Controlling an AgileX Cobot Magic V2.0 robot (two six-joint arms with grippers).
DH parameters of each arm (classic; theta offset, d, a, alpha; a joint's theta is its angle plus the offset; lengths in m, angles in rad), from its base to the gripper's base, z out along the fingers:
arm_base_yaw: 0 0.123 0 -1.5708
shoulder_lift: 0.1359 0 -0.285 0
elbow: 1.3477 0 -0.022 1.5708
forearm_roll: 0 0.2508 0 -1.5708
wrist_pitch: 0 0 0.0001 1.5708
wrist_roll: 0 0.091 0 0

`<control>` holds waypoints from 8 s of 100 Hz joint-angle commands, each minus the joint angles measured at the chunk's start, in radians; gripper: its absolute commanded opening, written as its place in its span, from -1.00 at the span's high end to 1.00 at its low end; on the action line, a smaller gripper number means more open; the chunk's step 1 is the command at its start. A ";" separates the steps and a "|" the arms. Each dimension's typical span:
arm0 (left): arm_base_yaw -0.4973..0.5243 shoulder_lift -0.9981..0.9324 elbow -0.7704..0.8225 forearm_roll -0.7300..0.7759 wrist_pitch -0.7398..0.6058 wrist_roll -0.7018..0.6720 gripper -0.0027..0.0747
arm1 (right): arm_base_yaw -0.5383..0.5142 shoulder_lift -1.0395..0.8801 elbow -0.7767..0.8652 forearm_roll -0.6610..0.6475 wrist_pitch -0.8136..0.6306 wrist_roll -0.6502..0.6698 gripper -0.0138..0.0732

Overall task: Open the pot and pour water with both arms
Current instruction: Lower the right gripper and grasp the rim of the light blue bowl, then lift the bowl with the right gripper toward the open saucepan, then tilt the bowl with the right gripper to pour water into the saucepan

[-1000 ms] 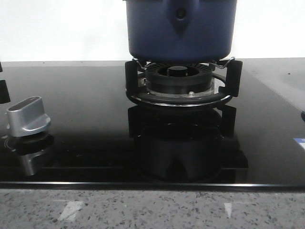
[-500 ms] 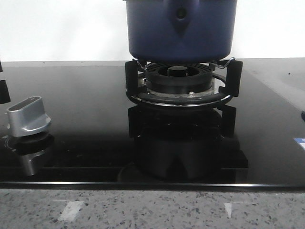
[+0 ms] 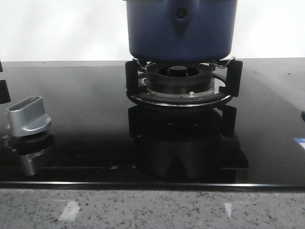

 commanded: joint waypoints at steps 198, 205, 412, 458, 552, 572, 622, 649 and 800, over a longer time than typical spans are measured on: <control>0.067 -0.056 -0.039 -0.082 0.028 -0.020 0.63 | -0.258 0.523 -0.184 0.039 -0.067 -0.044 0.85; 0.067 -0.056 -0.039 -0.082 0.016 -0.020 0.63 | -0.246 0.523 -0.213 0.039 -0.031 -0.044 0.85; 0.067 -0.056 -0.039 -0.050 -0.116 -0.019 0.63 | 0.341 0.577 -0.567 0.142 -0.548 -0.165 0.83; 0.067 -0.056 -0.039 -0.050 -0.118 -0.019 0.63 | 0.341 0.472 -0.215 0.142 -1.035 -0.165 0.83; 0.067 -0.056 -0.039 -0.050 -0.119 -0.019 0.63 | 0.396 0.497 0.039 0.142 -1.584 -0.163 0.84; 0.067 -0.056 -0.039 -0.050 -0.119 -0.019 0.63 | 0.396 0.577 0.085 0.142 -1.831 -0.163 0.84; 0.067 -0.056 -0.039 -0.050 -0.119 -0.019 0.63 | 0.396 0.630 0.085 0.142 -2.116 -0.163 0.84; 0.067 -0.056 -0.039 -0.050 -0.119 -0.019 0.63 | 0.396 0.630 0.085 0.142 -2.144 -0.163 0.84; 0.067 -0.056 -0.039 -0.050 -0.121 -0.018 0.63 | 0.396 0.619 0.081 0.142 -2.121 -0.165 0.84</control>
